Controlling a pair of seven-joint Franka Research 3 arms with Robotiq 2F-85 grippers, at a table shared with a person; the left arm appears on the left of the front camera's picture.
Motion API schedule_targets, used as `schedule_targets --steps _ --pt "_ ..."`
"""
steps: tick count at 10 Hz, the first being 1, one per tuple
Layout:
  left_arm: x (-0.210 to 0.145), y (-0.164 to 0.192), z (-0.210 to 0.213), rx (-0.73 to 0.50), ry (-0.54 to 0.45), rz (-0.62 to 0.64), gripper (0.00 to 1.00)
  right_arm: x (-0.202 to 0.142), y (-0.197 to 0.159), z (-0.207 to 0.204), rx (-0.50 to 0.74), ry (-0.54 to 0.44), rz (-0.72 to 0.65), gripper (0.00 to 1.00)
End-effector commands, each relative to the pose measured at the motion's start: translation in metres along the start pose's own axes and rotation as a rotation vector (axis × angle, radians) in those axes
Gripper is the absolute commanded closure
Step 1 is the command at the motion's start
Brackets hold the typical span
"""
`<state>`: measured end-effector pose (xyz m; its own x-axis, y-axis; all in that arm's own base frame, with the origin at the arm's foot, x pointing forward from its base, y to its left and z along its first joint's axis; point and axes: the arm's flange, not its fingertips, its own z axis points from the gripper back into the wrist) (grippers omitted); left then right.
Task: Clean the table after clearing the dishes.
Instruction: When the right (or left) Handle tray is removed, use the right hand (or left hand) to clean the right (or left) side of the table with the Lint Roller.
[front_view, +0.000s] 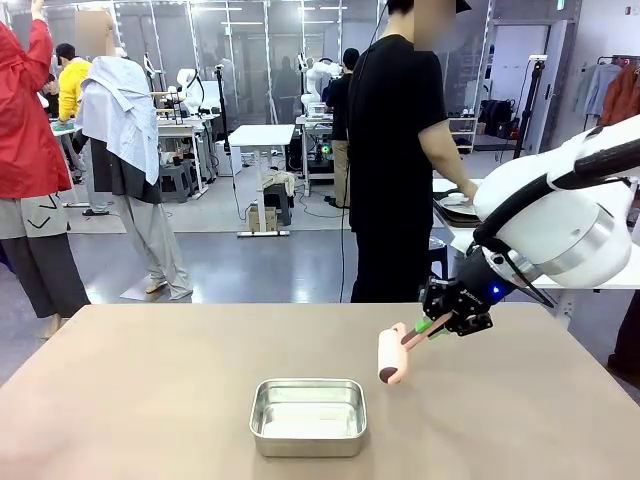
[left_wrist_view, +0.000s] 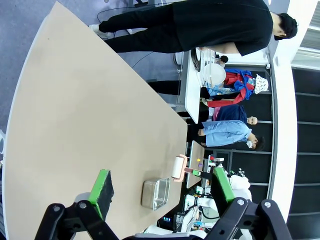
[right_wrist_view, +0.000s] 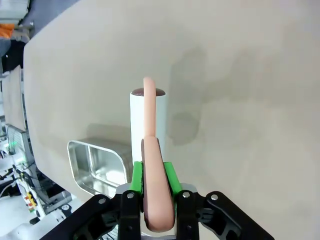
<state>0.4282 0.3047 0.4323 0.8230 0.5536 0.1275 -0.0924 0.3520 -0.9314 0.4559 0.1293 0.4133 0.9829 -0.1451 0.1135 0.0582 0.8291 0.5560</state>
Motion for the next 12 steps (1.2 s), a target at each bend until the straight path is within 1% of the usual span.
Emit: schedule_targets --steps 1,2,3,4,7,10,12 --pt "0.001 -0.001 0.004 -0.004 0.012 -0.005 0.00 -0.004 0.001 0.010 -0.012 0.021 0.018 0.95" --pt "0.001 -0.001 0.004 -0.004 0.012 -0.005 0.00 -0.004 0.001 0.010 -0.012 0.021 0.018 0.95" --pt "0.001 -0.001 0.004 -0.004 0.012 -0.005 0.00 -0.002 0.001 0.002 -0.006 0.012 0.013 0.79" --pt "0.001 -0.001 0.004 -0.004 0.012 -0.005 0.00 0.010 -0.003 -0.006 0.018 0.063 0.000 0.79" --pt "0.001 -0.001 0.004 -0.004 0.012 -0.005 0.00 0.014 -0.022 -0.031 0.094 0.077 -0.070 0.79" --pt "0.001 -0.001 0.004 -0.004 0.012 -0.005 0.00 0.018 -0.039 -0.056 0.097 0.079 -0.077 0.79" --pt "0.001 -0.001 0.004 -0.004 0.012 -0.005 0.00 0.018 -0.064 -0.063 0.038 0.041 -0.070 0.79"
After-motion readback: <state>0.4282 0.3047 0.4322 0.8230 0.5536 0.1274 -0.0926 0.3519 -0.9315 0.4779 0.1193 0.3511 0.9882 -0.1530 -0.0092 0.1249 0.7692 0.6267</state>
